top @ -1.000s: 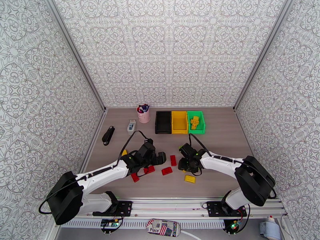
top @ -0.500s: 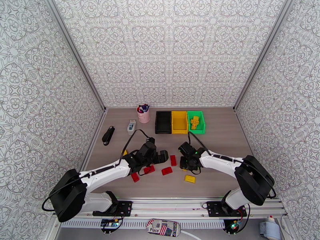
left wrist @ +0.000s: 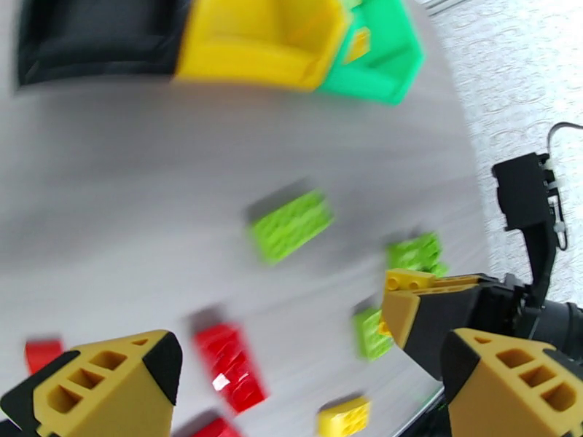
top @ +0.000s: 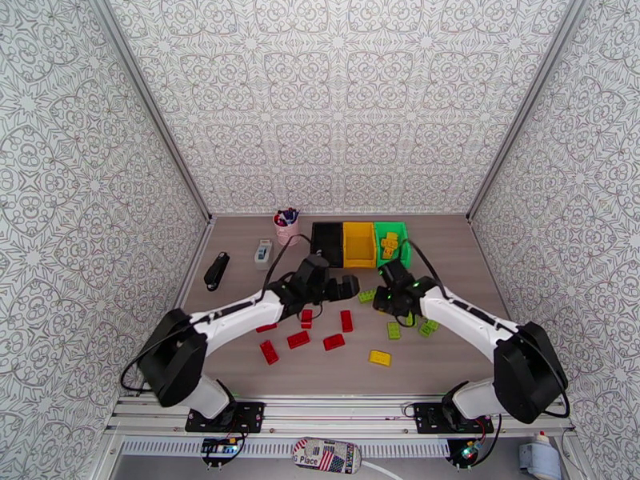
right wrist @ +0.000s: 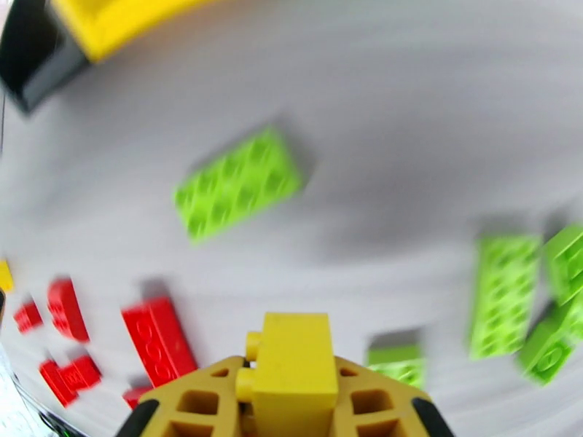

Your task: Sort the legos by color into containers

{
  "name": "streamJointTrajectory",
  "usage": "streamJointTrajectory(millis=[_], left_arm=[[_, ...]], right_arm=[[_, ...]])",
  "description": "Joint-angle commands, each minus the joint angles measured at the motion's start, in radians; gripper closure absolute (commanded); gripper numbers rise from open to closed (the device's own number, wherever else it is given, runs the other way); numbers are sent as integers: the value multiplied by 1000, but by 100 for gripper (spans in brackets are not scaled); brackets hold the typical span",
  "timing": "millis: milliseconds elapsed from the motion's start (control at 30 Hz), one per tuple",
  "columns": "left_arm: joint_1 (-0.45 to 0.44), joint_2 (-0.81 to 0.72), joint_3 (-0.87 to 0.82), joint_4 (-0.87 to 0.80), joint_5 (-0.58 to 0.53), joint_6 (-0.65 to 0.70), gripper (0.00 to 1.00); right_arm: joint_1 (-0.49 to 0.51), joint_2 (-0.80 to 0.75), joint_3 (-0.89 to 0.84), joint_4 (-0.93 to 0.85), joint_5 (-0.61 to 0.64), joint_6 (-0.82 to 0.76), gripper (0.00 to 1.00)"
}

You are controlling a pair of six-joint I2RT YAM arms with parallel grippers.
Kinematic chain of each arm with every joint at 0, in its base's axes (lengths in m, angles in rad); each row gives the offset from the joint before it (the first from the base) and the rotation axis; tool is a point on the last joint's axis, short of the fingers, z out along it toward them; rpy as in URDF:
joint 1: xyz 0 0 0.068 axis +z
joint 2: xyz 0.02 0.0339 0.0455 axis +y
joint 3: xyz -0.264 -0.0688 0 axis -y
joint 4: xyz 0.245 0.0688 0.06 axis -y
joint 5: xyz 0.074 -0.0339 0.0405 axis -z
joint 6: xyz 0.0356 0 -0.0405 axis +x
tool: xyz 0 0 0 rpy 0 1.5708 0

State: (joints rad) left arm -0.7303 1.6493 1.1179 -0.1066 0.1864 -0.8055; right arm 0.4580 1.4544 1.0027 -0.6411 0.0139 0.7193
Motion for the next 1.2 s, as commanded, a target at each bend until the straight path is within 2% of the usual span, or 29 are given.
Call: streamJointTrajectory(millis=[0,200,300,467,600,700,900,1167], left_arm=[[23,84,128,28,109,35,1],[37,186,329,-2,142,39,1],[37,188,366,-24,139,45,1],[35,125,299,-27,112,48,1],[37,50,191,-19,70,39,1],[36,-7,117,-32,24,35,1],[29,-108,4,-90,-59,35,1],[-2,-225,-128,-154,-145,26,1]], right_arm=[[-76,18,118,-34,-8,-83,79],[-187,177,364,-89,20,-159,79],[-222,286,511,-134,44,-194,78],[-256,474,756,-216,46,-231,72],[-265,599,928,-295,56,-252,57],[-265,630,989,-330,55,-263,49],[-265,517,864,-274,1,-268,37],[-223,250,479,-164,-79,-279,29]])
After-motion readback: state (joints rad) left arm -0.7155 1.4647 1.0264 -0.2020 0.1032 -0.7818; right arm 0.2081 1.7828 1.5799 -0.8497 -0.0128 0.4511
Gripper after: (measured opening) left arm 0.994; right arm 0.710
